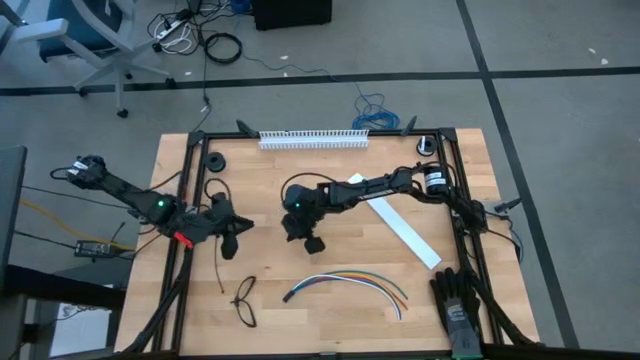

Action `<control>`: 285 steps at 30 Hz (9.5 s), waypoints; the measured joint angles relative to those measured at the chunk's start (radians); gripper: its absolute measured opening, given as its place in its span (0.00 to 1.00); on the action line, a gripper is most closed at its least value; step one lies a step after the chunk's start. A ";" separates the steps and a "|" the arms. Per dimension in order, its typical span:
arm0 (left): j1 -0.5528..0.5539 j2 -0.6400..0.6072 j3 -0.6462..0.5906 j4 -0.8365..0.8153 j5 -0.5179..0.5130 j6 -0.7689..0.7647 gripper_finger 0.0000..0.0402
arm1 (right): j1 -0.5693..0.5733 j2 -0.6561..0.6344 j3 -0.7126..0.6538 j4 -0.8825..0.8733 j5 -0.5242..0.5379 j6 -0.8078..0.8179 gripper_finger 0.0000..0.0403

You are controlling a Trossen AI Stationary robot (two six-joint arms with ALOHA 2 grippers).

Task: Ziptie cables
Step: Wrap the zip tie around the cable wires

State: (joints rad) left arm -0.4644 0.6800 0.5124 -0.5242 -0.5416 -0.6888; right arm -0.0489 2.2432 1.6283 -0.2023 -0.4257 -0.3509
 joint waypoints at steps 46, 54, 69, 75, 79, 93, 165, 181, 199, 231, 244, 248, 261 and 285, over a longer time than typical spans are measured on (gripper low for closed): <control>-0.391 0.642 0.338 -0.452 0.367 -0.232 0.10 | -0.069 -0.511 -0.830 0.479 0.176 0.222 0.00; -0.467 0.727 0.303 -0.373 0.380 -0.155 0.10 | -0.067 -0.511 -0.829 0.535 0.180 0.222 0.00; -0.468 0.811 0.301 -0.353 0.440 -0.044 0.26 | -0.070 -0.510 -0.828 0.576 0.196 0.236 0.00; -0.468 0.841 0.300 -0.364 0.450 0.035 0.27 | -0.070 -0.510 -0.828 0.578 0.202 0.237 0.00; -0.466 0.861 0.301 -0.353 0.451 0.057 0.27 | -0.068 -0.510 -0.828 0.580 0.201 0.237 0.00; -0.472 0.931 0.304 -0.325 0.496 0.138 0.24 | -0.062 -0.509 -0.828 0.594 0.223 0.237 0.00; 0.564 0.682 -0.067 1.324 0.859 0.842 0.00 | -0.126 -0.427 -0.792 1.016 -0.066 0.321 0.19; 0.591 0.682 -0.066 1.335 0.903 0.843 0.00 | -0.144 -0.364 -0.681 0.970 -0.256 0.268 0.15; 0.615 0.682 -0.066 1.336 0.920 0.843 0.00 | -0.139 -0.365 -0.643 0.920 -0.308 0.325 0.14; 0.615 0.682 -0.066 1.351 0.799 0.680 0.26 | -0.159 -0.365 -0.644 0.922 -0.260 0.307 0.00; 0.602 0.680 -0.066 1.266 0.745 0.625 0.35 | -0.191 -0.414 -0.665 0.813 -0.007 0.378 0.00; 0.571 0.680 -0.066 1.194 0.650 0.626 0.35 | -0.194 -0.482 -0.716 0.799 0.087 0.385 0.00; 0.411 0.691 -0.066 1.186 0.060 0.720 0.35 | -0.098 -0.544 -0.783 0.885 0.510 0.541 0.00; 0.403 0.943 0.136 1.356 -0.272 0.952 0.35 | -0.071 -0.543 -0.760 0.971 0.621 0.558 0.00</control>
State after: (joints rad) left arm -0.0612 1.6233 0.6489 0.8316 -0.8135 0.2628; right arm -0.1204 1.7000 0.8684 0.7691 0.1955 0.2073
